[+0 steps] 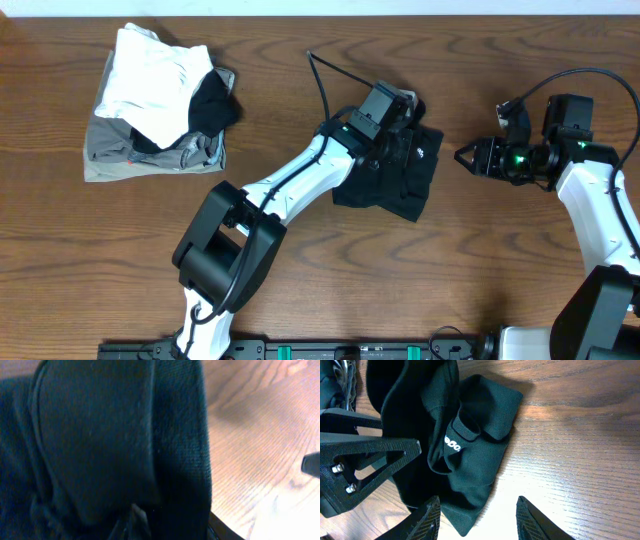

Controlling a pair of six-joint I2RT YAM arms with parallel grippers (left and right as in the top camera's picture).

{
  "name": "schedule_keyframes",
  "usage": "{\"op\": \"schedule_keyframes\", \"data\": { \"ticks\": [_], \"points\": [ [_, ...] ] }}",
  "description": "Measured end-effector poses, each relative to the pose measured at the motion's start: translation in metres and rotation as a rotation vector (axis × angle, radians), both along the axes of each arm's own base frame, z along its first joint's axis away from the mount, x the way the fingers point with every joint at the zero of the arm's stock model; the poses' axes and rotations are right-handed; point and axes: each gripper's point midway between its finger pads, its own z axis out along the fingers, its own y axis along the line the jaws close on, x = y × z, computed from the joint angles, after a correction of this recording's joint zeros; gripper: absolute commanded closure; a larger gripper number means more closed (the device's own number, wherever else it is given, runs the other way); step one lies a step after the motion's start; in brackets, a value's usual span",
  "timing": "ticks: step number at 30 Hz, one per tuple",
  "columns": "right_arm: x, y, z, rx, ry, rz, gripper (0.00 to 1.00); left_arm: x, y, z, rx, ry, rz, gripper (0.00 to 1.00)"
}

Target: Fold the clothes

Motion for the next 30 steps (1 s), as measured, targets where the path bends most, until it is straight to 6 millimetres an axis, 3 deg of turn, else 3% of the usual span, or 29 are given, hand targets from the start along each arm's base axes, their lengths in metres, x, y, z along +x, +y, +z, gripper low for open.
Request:
{"op": "schedule_keyframes", "data": {
  "ticks": [3, 5, 10, 11, 13, 15, 18, 22, 25, 29, 30],
  "points": [
    [0.000, 0.000, 0.000, 0.000, -0.003, 0.001, 0.49, -0.003, 0.010, 0.008, 0.027, -0.006, -0.013, 0.61],
    [0.001, 0.002, 0.001, 0.001, -0.012, 0.011, 0.48, -0.003, 0.023, 0.025, 0.049, -0.029, -0.005, 0.58],
    [0.010, 0.037, 0.015, 0.043, -0.127, 0.158, 0.49, 0.000, 0.073, 0.087, 0.140, -0.168, 0.058, 0.59],
    [0.012, 0.049, 0.020, 0.051, -0.164, 0.204, 0.53, 0.000, 0.084, 0.095, 0.169, -0.184, 0.075, 0.64],
    [0.015, 0.072, 0.028, 0.063, -0.232, 0.288, 0.73, 0.000, 0.103, 0.100, 0.219, -0.193, 0.106, 0.76],
    [0.019, 0.093, 0.035, 0.059, -0.293, 0.348, 0.89, 0.001, 0.120, 0.092, 0.280, -0.173, 0.122, 0.86],
    [0.027, 0.114, 0.034, 0.004, -0.334, 0.370, 0.99, 0.005, 0.139, 0.070, 0.350, -0.121, 0.143, 0.90],
    [0.045, 0.119, 0.006, -0.110, -0.306, 0.309, 0.98, 0.012, 0.153, 0.053, 0.373, -0.074, 0.162, 0.89],
    [0.054, 0.111, -0.036, -0.163, -0.221, 0.259, 0.94, 0.013, 0.157, 0.050, 0.359, -0.054, 0.164, 0.83],
    [0.041, 0.098, -0.099, -0.196, -0.019, 0.210, 0.92, 0.013, 0.157, 0.049, 0.325, -0.031, 0.155, 0.72],
    [0.039, 0.098, -0.103, -0.186, 0.002, 0.202, 0.92, 0.012, 0.155, 0.048, 0.319, -0.024, 0.150, 0.68]
  ]
}}
